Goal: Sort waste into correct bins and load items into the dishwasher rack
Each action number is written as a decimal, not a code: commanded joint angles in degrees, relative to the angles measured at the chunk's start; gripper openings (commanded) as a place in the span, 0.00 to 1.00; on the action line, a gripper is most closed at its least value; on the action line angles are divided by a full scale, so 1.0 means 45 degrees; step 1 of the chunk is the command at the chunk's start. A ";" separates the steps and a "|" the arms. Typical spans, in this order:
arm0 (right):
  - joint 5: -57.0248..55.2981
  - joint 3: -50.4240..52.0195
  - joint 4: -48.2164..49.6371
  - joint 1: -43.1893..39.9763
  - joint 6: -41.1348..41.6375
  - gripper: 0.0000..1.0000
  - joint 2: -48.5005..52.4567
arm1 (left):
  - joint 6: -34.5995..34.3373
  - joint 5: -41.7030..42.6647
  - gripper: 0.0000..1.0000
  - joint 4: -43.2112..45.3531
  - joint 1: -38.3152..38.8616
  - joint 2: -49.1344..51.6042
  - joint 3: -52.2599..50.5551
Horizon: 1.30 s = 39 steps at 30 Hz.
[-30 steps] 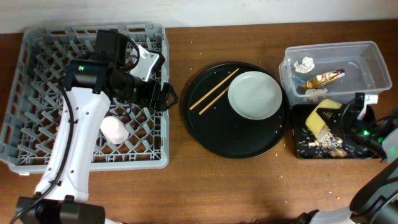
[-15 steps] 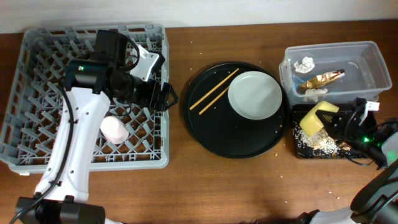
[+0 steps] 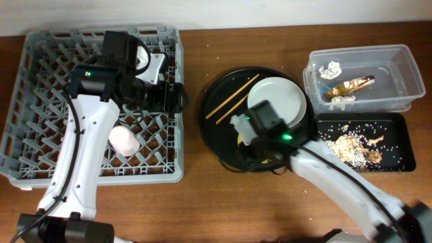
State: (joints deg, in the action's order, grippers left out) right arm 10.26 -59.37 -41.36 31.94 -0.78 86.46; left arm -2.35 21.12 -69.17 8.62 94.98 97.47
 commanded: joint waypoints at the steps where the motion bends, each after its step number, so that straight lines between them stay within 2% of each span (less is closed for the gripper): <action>1: -0.1292 -0.0112 0.0544 0.0267 0.0432 0.35 0.1413 | -0.1443 -0.0996 0.99 0.0500 0.0010 -0.0151 0.0185; 2: -0.1292 -0.0219 0.0525 0.0175 0.0442 0.46 0.1438 | -0.1438 -0.1001 0.99 0.0738 0.0141 -0.0049 0.0185; 4: -0.1433 -0.1020 -0.0495 -0.0340 0.1360 0.49 0.0865 | -0.1418 -0.1758 0.99 0.1467 0.1127 0.0661 0.0185; 5: -0.1287 -0.1695 -0.1574 -0.1219 0.2025 0.49 0.0267 | -0.1418 -0.2987 0.98 0.1661 0.1739 0.1151 0.0185; 6: 0.0117 -0.2239 -0.2424 -0.2633 0.2069 0.52 -0.0583 | -0.1331 -0.3259 0.98 0.2205 0.2375 0.1773 0.0185; 8: 0.1690 -0.2346 -0.2720 -0.4809 0.2050 0.60 -0.1739 | -0.0131 -0.3546 0.89 0.3361 0.3487 0.3099 0.0185; 9: 0.2244 -0.2346 -0.2977 -0.5731 0.2045 0.61 -0.2074 | -0.0131 -0.4124 0.81 0.3857 0.3808 0.3793 0.0185; 10: 0.2773 -0.2346 -0.3507 -0.6620 0.2045 0.61 -0.2205 | 0.0364 -0.4682 0.78 0.4760 0.4109 0.4765 0.0185; 11: 0.2764 -0.2283 -0.3866 -0.6960 0.2040 0.61 -0.2181 | 0.1520 -0.4658 0.74 0.5931 0.4396 0.5678 0.0185; 12: 0.2715 -0.2259 -0.4012 -0.7009 0.1899 0.61 -0.2181 | 0.1899 -0.4658 0.73 0.6669 0.4571 0.6164 0.0185; 13: 0.2705 -0.2259 -0.4099 -0.7009 0.1899 0.61 -0.2181 | 0.2249 -0.4707 0.63 0.7388 0.4779 0.6679 0.0185; 14: 0.2701 -0.2259 -0.4114 -0.7009 0.1899 0.61 -0.2181 | 0.2472 -0.5153 0.57 0.7961 0.4886 0.7101 0.0185; 15: 0.2705 -0.2259 -0.4114 -0.7009 0.1899 0.61 -0.2181 | 0.2472 -0.5425 0.56 0.8257 0.4881 0.7368 0.0185; 16: 0.2701 -0.2259 -0.4109 -0.7009 0.1904 0.61 -0.2181 | 0.2472 -0.5372 0.56 0.8456 0.4881 0.7650 0.0185; 18: 0.2671 -0.2259 -0.4056 -0.7009 0.1904 0.61 -0.2181 | 0.2467 -0.4877 0.47 0.8446 0.4886 0.8063 0.0185; 19: 0.2676 -0.2259 -0.4036 -0.7009 0.1909 0.61 -0.2181 | 0.2467 -0.4765 0.40 0.8325 0.4886 0.8218 0.0185; 22: 0.2681 -0.2259 -0.4061 -0.7009 0.1909 0.60 -0.2181 | 0.2453 -0.4789 0.00 0.8024 0.4886 0.8320 0.0185; 24: 0.2681 -0.2259 -0.4099 -0.7009 0.1909 0.60 -0.2181 | 0.1948 -0.4794 0.00 0.7519 0.4847 0.8140 0.0311; 25: 0.2676 -0.2259 -0.4109 -0.7009 0.1909 0.60 -0.2181 | 0.1171 -0.4906 0.00 0.6946 0.4745 0.7868 0.0520; 27: 0.2676 -0.2259 -0.4114 -0.7009 0.1909 0.60 -0.2181 | -0.0646 -0.4974 0.00 0.5338 0.4148 0.6528 0.1219; 30: 0.2676 -0.2259 -0.4095 -0.7009 0.1904 0.60 -0.2181 | -0.1001 -0.4988 0.00 0.3381 0.3337 0.4396 0.1375; 32: 0.2676 -0.2259 -0.4099 -0.7009 0.1904 0.60 -0.2181 | -0.2526 -0.5916 0.00 0.1588 0.2210 0.3653 0.1375; 34: 0.2676 -0.2259 -0.4099 -0.7009 0.1904 0.60 -0.2181 | -0.3288 -0.5916 0.00 0.1365 0.1486 0.3735 0.0947; 37: 0.2676 -0.2259 -0.4104 -0.7009 0.1904 0.61 -0.2181 | -0.3279 -0.6003 0.00 0.1545 0.1379 0.4289 0.0607; 39: 0.2681 -0.2259 -0.4109 -0.7009 0.1904 0.61 -0.2181 | -0.3283 -0.5989 0.11 0.1549 0.1379 0.4673 0.0607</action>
State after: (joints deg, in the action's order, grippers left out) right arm 22.02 -69.41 -59.86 0.71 7.75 76.79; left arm -16.32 -4.97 -62.33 14.74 113.36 100.97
